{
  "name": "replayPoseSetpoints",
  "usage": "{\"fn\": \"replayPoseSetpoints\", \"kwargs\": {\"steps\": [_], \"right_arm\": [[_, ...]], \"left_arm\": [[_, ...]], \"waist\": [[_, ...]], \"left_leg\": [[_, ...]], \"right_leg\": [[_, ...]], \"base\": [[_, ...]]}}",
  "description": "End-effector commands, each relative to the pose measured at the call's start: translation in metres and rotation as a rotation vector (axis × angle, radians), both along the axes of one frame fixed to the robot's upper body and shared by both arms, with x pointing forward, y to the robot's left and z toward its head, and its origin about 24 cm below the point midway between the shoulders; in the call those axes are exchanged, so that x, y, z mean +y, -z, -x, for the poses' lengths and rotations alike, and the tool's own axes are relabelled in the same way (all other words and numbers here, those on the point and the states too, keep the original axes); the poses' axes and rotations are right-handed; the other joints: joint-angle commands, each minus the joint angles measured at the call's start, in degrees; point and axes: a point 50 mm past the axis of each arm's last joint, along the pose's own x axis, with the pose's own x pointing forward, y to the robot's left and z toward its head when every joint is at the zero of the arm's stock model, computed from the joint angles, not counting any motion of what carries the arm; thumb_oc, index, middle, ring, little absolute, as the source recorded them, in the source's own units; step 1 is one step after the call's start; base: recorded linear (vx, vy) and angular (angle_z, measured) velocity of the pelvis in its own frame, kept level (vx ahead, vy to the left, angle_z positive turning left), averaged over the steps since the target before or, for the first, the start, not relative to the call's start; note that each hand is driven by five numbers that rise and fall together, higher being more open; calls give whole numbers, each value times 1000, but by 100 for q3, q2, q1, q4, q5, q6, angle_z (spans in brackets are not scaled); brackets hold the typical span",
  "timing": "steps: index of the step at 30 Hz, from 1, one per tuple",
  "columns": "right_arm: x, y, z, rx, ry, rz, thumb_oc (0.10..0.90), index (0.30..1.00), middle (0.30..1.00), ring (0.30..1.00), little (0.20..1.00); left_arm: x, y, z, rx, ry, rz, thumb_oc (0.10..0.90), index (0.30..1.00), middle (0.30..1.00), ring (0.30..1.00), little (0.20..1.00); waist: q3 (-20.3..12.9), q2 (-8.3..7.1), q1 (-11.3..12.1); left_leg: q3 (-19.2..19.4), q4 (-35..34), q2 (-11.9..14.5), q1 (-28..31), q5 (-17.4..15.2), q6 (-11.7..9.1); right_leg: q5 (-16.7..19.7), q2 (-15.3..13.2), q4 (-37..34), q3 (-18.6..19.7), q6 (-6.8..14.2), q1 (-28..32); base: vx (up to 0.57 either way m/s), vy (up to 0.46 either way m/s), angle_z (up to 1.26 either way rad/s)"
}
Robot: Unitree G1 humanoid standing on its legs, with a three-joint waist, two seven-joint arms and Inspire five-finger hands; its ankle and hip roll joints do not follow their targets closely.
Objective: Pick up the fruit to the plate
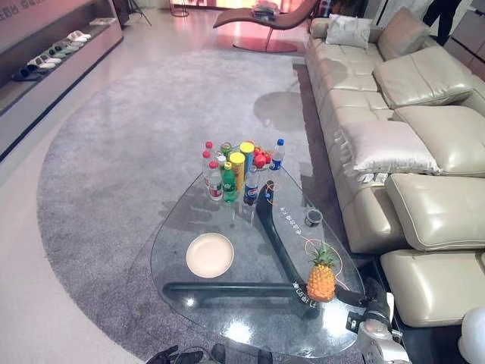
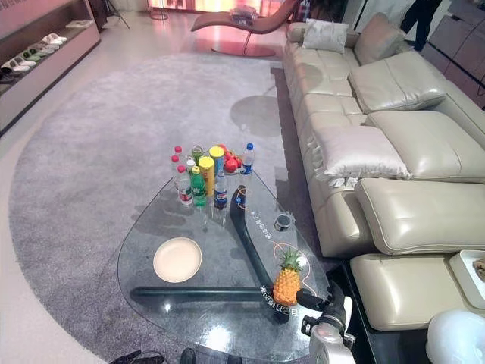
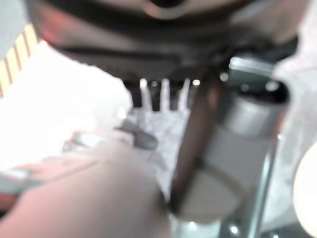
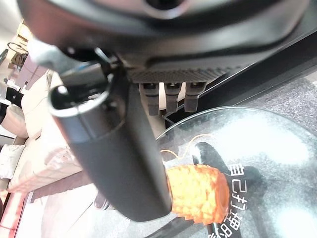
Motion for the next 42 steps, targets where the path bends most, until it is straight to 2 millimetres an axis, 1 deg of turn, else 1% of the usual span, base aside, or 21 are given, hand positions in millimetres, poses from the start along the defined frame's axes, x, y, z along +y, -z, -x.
{"fn": "replayPoseSetpoints", "kwargs": {"steps": [1, 2, 3, 6, 8, 10, 11, 12, 13, 16, 20, 21, 22, 27, 30, 33, 36, 42], "right_arm": [[-11, -57, -44, -308, 27, 104, 800, 900, 900, 900, 900], [-11, -57, -44, -308, 27, 104, 800, 900, 900, 900, 900], [-9, -64, -50, -338, 18, 131, 800, 900, 900, 900, 900], [-6, -76, -60, -375, 10, 185, 800, 900, 900, 900, 900], [-7, -81, -65, -396, 21, 192, 800, 900, 900, 900, 900], [-11, -91, -72, -428, 49, 199, 800, 900, 900, 900, 900], [-11, -97, -78, -452, 60, 202, 800, 900, 900, 900, 900], [-10, -98, -79, -458, 62, 203, 800, 900, 900, 900, 900], [-9, -104, -84, -478, 69, 209, 800, 900, 900, 900, 900], [-7, -115, -92, -520, 80, 219, 800, 900, 900, 900, 900], [-1, -137, -107, -615, 72, 196, 800, 900, 900, 900, 900], [1, -146, -112, -646, 70, 205, 800, 900, 900, 900, 900], [2, -151, -115, -663, 70, 212, 800, 900, 900, 900, 900], [4, -165, -125, -687, 107, 220, 800, 900, 900, 900, 900], [6, -169, -128, -676, 125, 242, 800, 900, 900, 900, 900], [3, -172, -131, -644, 166, 293, 800, 900, 900, 900, 900], [2, -173, -134, -626, 185, 308, 800, 900, 900, 900, 900], [-1, -181, -140, -615, 230, 349, 800, 900, 900, 900, 900]], "left_arm": [[-4, 6, 26, 111, 22, -2, 800, 900, 900, 900, 900], [-4, 6, 26, 111, 22, -2, 800, 900, 900, 900, 900], [-5, 6, 21, 89, 9, 1, 800, 900, 900, 900, 900], [-6, 4, 9, 48, 0, 1, 800, 900, 900, 900, 900], [-7, 3, 3, 27, 1, 7, 800, 900, 900, 900, 900], [-8, 1, -5, -2, 10, 10, 800, 900, 900, 900, 900], [-10, 0, -12, -23, 17, 17, 800, 900, 900, 900, 900], [-10, 0, -14, -28, 19, 19, 800, 900, 900, 900, 900], [-12, -1, -19, -47, 26, 26, 800, 900, 900, 900, 900], [-15, -3, -27, -80, 32, 42, 800, 900, 900, 900, 900], [-18, -7, -40, -126, 35, 53, 800, 900, 900, 900, 900], [-18, -8, -44, -138, 40, 56, 800, 900, 900, 900, 900], [-19, -8, -46, -145, 42, 59, 800, 900, 900, 900, 900], [-22, -11, -56, -181, 45, 78, 800, 900, 900, 900, 900], [-25, -13, -60, -196, 49, 86, 800, 900, 900, 900, 900], [-28, -14, -63, -213, 57, 102, 800, 900, 900, 900, 900], [-31, -14, -66, -224, 59, 115, 800, 900, 900, 900, 900], [-37, -16, -70, -253, 65, 139, 800, 900, 900, 900, 900]], "waist": [[215, -109, 47], [213, -109, 47], [335, -91, 53], [550, -63, 55], [656, -49, 65], [817, -30, 77], [928, -5, 84], [952, 2, 83], [1046, 27, 85], [1192, 95, 82], [1409, 165, 80], [1469, 177, 85], [1499, 188, 83], [1642, 242, 64], [1708, 266, 67], [1809, 302, 69], [1815, 335, 75], [1815, 404, 104]], "left_leg": [[38, 894, -35, -524, -535, 76], [37, 896, -35, -526, -535, 76], [17, 940, -68, -633, -520, 94], [-22, 1077, -130, -874, -502, 108], [-41, 1160, -156, -989, -500, 111], [-70, 1355, -197, -1211, -511, 108], [-86, 1454, -221, -1349, -498, 104], [-92, 1479, -227, -1385, -495, 102], [-102, 1568, -250, -1497, -494, 101], [-122, 1679, -283, -1669, -494, 91], [-112, 1804, -355, -1912, -495, 96], [-110, 1852, -370, -1992, -496, 87], [-105, 1888, -378, -2042, -500, 82], [-73, 2049, -413, -2270, -518, 80], [-69, 2144, -436, -2385, -527, 78], [-58, 2261, -455, -2499, -543, 82], [-57, 2326, -482, -2654, -551, 94], [-37, 2425, -496, -2986, -533, 104]], "right_leg": [[-23, -182, 684, 50, 233, -597], [-23, -182, 685, 49, 233, -600], [-36, -160, 746, 53, 214, -692], [-48, -148, 851, 52, 183, -884], [-58, -149, 888, 44, 166, -949], [-75, -160, 1011, 25, 139, -1109], [-72, -176, 1085, 9, 120, -1219], [-71, -181, 1103, 5, 116, -1249], [-71, -198, 1164, -5, 100, -1347], [-81, -214, 1250, -9, 75, -1508], [-84, -230, 1361, 4, 40, -1764], [-76, -241, 1383, -1, 34, -1834], [-75, -244, 1408, -2, 30, -1885], [-85, -261, 1546, 12, 15, -2127], [-77, -271, 1607, 6, 4, -2241], [-56, -288, 1673, 1, -6, -2357], [-34, -296, 1709, 5, -11, -2519], [-18, -302, 1844, 1, -8, -2899]], "base": [[-61, -17, 0], [-79, -11, -1], [-91, -4, 2], [-117, 1, 3], [-82, 4, 5], [-106, 10, 4], [-101, 22, 3], [-105, 40, 2], [-71, 36, 2], [-78, 60, 3], [-82, 53, 0], [-61, 30, 0], [-49, 29, 0], [-21, 29, 2], [0, 0, 0], [0, 0, 0], [10, 15, 3], [0, 0, 0]]}}
